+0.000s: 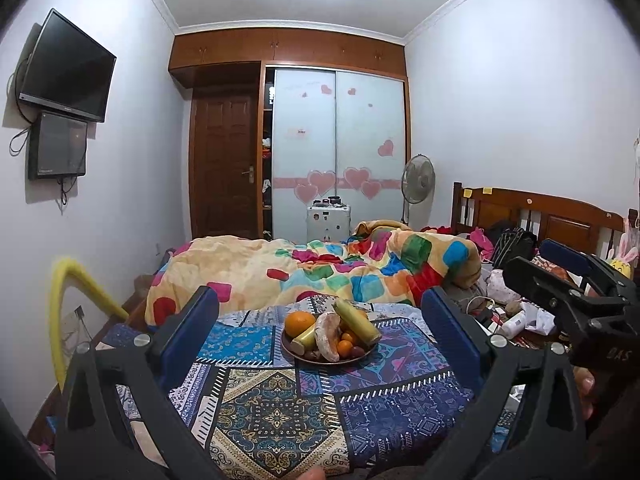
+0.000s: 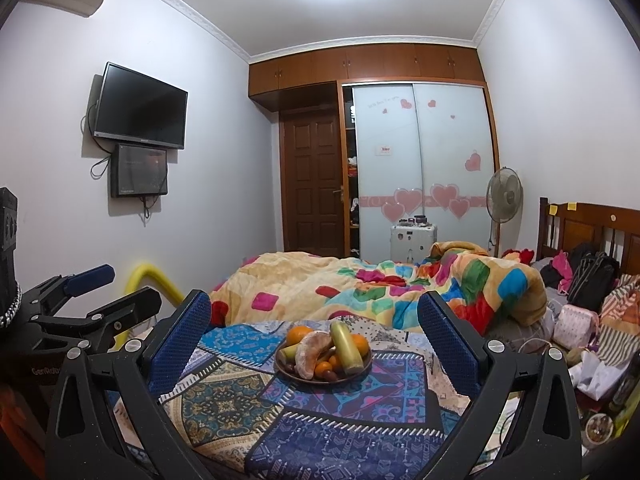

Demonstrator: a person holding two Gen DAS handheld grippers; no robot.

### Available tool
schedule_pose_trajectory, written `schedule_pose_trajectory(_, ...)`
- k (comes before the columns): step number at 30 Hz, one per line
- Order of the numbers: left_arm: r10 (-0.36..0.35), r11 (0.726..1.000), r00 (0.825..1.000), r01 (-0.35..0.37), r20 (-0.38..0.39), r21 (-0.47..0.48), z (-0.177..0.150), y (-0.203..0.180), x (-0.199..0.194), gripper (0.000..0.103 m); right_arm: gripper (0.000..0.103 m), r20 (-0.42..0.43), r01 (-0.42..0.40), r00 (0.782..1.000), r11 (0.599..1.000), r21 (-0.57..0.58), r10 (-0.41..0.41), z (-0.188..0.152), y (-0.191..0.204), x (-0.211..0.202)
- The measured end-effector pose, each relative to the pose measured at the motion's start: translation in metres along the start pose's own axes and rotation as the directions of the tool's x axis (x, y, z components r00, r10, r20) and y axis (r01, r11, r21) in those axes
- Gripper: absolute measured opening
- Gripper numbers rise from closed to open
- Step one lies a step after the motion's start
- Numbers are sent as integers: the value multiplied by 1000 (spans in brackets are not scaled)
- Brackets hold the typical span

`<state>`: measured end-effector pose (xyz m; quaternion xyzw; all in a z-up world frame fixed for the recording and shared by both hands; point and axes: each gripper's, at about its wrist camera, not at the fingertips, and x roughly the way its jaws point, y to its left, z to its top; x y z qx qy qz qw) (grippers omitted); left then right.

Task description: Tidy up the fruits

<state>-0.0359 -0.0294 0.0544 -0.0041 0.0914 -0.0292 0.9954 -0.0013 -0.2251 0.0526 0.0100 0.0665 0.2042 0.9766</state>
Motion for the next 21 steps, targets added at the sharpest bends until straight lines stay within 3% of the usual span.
schedule_pose_trajectory(21,-9,1000,1000,9,-5,-5,1,-1,-4,103,103,-3,1,1000,1000,2,0,2,0,2)
